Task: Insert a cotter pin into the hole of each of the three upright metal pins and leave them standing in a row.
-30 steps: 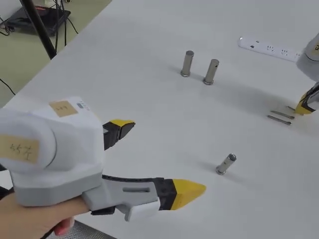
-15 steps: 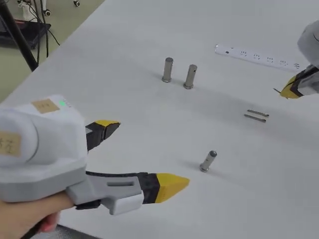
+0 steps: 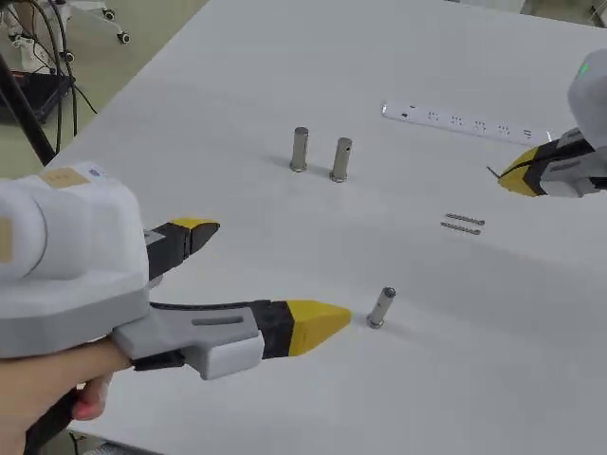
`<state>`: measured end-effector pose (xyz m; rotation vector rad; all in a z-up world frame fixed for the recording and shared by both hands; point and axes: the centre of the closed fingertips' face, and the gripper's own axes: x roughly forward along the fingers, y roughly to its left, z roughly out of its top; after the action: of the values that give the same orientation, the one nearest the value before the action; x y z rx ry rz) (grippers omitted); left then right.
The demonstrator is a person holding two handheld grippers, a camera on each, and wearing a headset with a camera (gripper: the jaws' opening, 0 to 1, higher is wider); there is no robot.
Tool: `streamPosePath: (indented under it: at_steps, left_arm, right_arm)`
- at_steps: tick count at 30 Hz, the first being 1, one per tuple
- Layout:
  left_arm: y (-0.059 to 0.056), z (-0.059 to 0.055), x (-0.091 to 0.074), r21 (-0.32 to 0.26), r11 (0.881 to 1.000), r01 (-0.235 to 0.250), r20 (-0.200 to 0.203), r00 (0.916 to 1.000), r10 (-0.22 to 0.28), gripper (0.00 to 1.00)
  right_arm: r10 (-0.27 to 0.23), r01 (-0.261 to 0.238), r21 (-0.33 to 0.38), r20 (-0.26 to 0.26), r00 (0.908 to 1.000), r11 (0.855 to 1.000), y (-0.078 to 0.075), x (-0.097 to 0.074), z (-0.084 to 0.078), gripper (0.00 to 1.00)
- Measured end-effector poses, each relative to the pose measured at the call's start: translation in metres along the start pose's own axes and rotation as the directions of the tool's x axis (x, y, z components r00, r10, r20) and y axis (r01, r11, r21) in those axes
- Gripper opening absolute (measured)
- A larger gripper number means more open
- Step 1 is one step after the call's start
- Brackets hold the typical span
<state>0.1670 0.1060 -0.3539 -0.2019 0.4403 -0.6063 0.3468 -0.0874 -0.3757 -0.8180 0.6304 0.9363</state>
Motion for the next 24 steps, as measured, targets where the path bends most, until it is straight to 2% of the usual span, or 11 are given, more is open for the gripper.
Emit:
streamPosePath:
  at_steps: [1, 5, 9, 14, 18, 20, 23, 24]
  left_arm:
    - [0.000, 0.001, 0.000, 0.000, 1.000, 0.002, 0.001, 1.0000, -0.002, 0.96]
    - [-0.002, 0.000, -0.001, 0.009, 1.000, 0.023, -0.020, 0.9995, -0.023, 0.94]
    - [-0.001, 0.003, 0.001, 0.010, 0.999, 0.035, -0.027, 0.9990, -0.034, 0.90]
    - [-0.005, 0.015, 0.007, 0.017, 0.998, 0.063, -0.022, 0.9978, -0.063, 0.87]
    - [-0.010, 0.024, 0.013, 0.021, 0.995, 0.092, -0.025, 0.9954, -0.092, 0.83]
    - [-0.012, 0.028, 0.016, 0.017, 0.995, 0.102, -0.025, 0.9945, -0.102, 0.82]
    - [-0.016, 0.034, 0.021, 0.040, 0.991, 0.127, -0.028, 0.9916, -0.126, 0.78]
    - [-0.018, 0.036, 0.023, 0.049, 0.989, 0.137, -0.031, 0.9903, -0.135, 0.77]
  right_arm:
    - [-0.028, 0.029, -0.015, 0.033, 0.9991, 0.999, 0.000, -0.005, 0.006, 0.00]
    - [-0.057, 0.063, -0.049, 0.122, 0.9909, 0.997, 0.023, -0.025, 0.024, 0.00]
    - [-0.085, 0.097, -0.060, 0.182, 0.9796, 0.993, 0.043, -0.038, 0.035, 0.00]
    - [-0.105, 0.121, -0.051, 0.246, 0.9637, 0.991, 0.065, -0.050, 0.047, 0.00]
    - [-0.121, 0.144, -0.066, 0.275, 0.9538, 0.987, 0.075, -0.057, 0.054, 0.00]
    - [-0.129, 0.158, -0.073, 0.298, 0.9456, 0.985, 0.084, -0.063, 0.061, 0.00]
    - [-0.142, 0.179, -0.094, 0.311, 0.9397, 0.979, 0.092, -0.068, 0.067, 0.00]
    - [-0.145, 0.184, -0.092, 0.324, 0.9347, 0.979, 0.095, -0.071, 0.071, 0.00]
